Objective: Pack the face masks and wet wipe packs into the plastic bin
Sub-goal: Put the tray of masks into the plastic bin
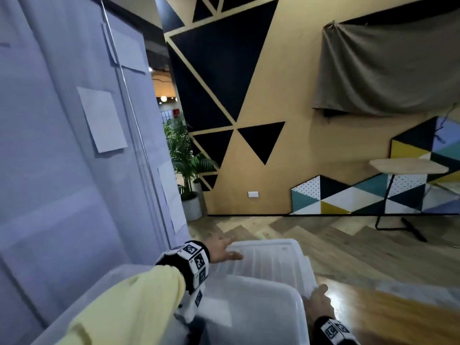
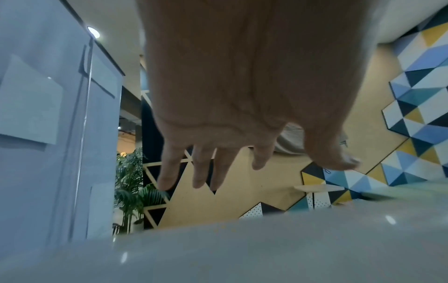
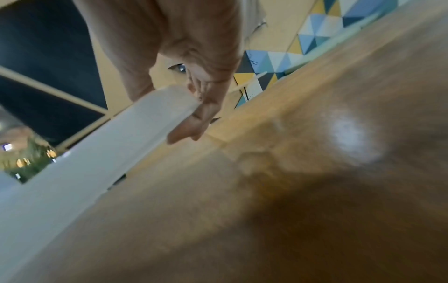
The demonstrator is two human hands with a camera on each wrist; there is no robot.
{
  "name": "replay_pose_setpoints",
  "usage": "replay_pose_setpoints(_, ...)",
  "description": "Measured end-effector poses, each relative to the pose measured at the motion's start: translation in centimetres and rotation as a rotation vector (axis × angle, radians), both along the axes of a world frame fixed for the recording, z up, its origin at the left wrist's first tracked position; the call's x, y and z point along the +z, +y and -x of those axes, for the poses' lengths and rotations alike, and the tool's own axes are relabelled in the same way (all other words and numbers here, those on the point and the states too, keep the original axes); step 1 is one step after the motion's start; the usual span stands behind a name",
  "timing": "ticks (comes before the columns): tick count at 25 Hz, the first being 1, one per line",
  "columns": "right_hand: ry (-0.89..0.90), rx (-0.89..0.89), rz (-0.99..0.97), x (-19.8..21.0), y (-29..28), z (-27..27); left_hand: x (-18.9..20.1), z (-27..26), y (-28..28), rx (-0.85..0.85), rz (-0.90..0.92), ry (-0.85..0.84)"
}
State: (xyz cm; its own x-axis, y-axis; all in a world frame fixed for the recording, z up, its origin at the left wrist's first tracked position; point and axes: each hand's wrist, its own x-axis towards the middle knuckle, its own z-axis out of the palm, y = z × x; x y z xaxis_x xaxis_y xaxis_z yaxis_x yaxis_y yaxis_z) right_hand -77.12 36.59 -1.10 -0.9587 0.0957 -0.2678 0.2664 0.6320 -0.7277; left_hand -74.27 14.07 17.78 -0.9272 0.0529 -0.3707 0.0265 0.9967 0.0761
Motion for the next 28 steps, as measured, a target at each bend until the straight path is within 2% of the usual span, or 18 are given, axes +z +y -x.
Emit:
replay_pose_setpoints(2,0.006,-0.049,0.164,1.3,1.3,3.1,-0.4,1.3,-0.6,0.026,-0.013,-0.084)
replay_pose_setpoints(6,0.033,-0.22,0.61,4.8,2.9,7.0,0.4,2.4,-0.5,-0.062,-0.002,-0.071)
replay_pose_setpoints(8,0.025,-0.297,0.722,7.3,3.1,6.1,0.4,2.9,0.4,-0.14,0.065,-0.037)
replay_pose_setpoints(10,0.039,-0.295,0.854,9.8,3.3,5.2,0.7,3.3,1.4,-0.237,0.144,0.023)
replay_pose_setpoints(14,0.029,-0.322,0.963,15.2,5.8,2.6,1.7,1.7,4.1,-0.342,0.119,0.141)
replay_pose_setpoints(17,0.059,-0.291,1.013,19.9,6.8,-1.7,4.3,-1.9,4.3,-0.416,0.108,0.433)
replay_pose_setpoints(19,0.045,-0.234,1.066,22.2,6.8,-5.7,6.6,-5.8,3.8,-0.442,0.071,0.533)
replay_pose_setpoints(23,0.005,-0.169,1.112,24.5,4.8,-14.9,8.7,-15.8,1.6,-0.442,0.075,0.581)
replay_pose_setpoints(28,0.063,-0.261,1.102,24.2,0.7,-24.7,7.5,-26.6,-1.1,-0.358,0.142,0.552)
